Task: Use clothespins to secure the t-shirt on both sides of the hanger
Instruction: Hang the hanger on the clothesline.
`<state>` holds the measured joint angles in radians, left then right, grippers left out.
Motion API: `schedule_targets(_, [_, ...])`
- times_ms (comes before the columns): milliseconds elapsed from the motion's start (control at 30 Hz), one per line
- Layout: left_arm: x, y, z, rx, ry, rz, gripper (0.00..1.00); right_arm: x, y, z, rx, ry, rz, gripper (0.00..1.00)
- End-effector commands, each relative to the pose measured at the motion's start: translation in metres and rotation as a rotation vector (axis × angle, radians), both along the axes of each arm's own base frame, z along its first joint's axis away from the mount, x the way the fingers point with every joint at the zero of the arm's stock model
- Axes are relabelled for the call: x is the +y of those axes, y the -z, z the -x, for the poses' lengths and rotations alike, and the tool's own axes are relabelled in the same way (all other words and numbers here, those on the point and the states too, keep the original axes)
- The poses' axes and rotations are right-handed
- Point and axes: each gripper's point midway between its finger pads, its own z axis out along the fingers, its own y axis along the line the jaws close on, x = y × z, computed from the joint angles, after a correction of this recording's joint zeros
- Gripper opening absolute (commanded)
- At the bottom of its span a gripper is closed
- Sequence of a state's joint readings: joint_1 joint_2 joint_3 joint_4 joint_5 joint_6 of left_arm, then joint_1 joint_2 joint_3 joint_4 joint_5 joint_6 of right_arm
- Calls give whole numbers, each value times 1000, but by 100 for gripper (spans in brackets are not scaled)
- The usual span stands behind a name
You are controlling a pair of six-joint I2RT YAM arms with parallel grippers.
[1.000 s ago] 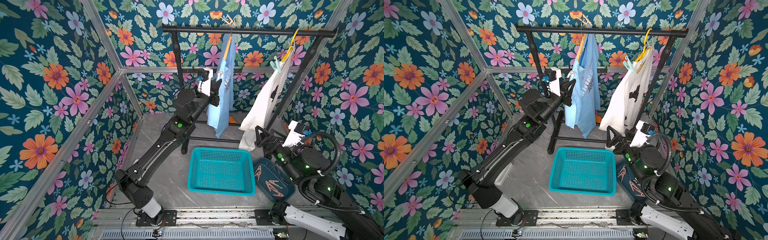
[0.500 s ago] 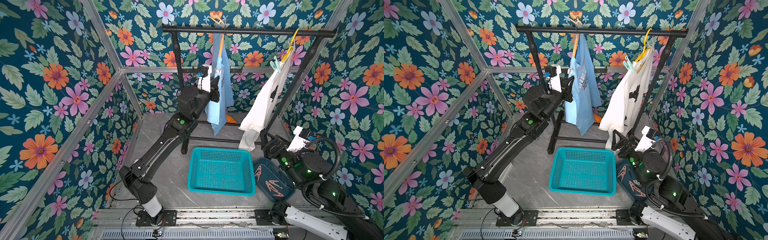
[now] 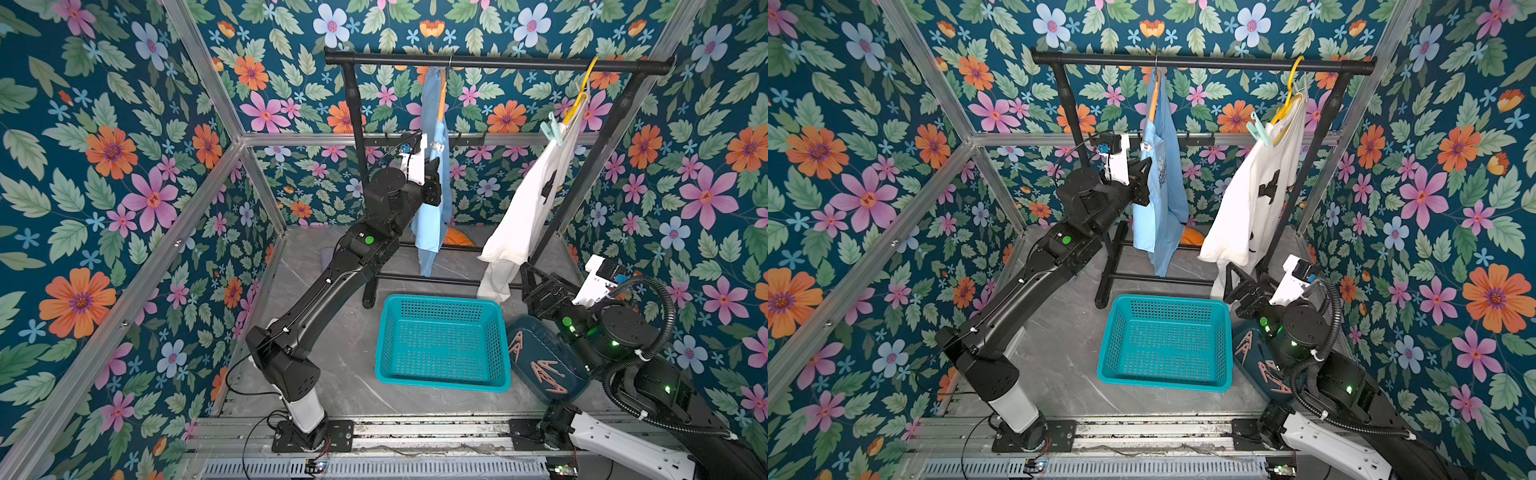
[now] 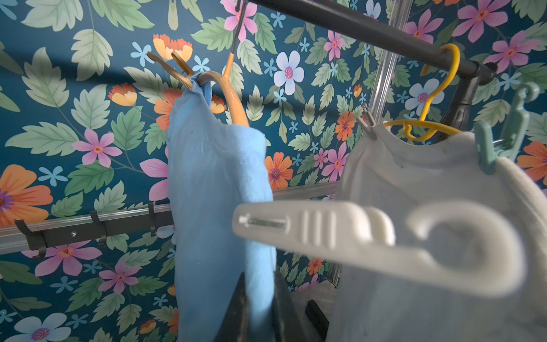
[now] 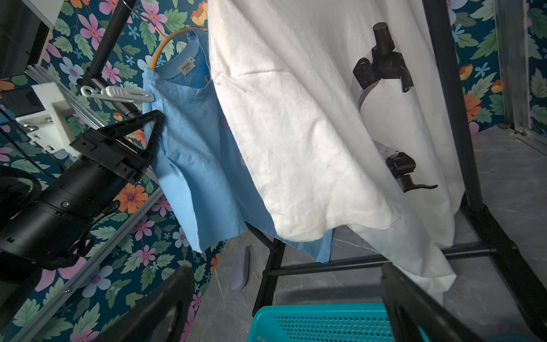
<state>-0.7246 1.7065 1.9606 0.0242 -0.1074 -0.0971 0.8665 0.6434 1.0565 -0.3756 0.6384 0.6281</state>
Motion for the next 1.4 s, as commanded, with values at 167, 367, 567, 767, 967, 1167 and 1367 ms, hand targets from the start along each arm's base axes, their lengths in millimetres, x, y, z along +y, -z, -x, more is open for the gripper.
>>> schedule_targets(167, [15,-3,20,5,12,58,0,-5,5,0,6,25,-12,99])
schedule_targets(367, [21,1,34,13,20,50,32,-1,6,-2,6,17,-13,100])
schedule_targets(567, [21,-12,55,-13,46,46,65,0,9,-4,11,21,1,100])
schedule_targets(767, [31,-33,83,-53,74,59,93,-8,5,-1,-16,41,43,99])
schedule_targets(967, [54,-40,122,-96,101,42,100,-18,-13,9,-151,34,201,100])
schedule_targets(1167, [123,35,126,-107,-198,-94,100,-65,-16,16,-290,300,459,100])
schedule_targets(1367, [231,168,81,70,-706,-137,99,-73,29,-2,-319,499,732,100])
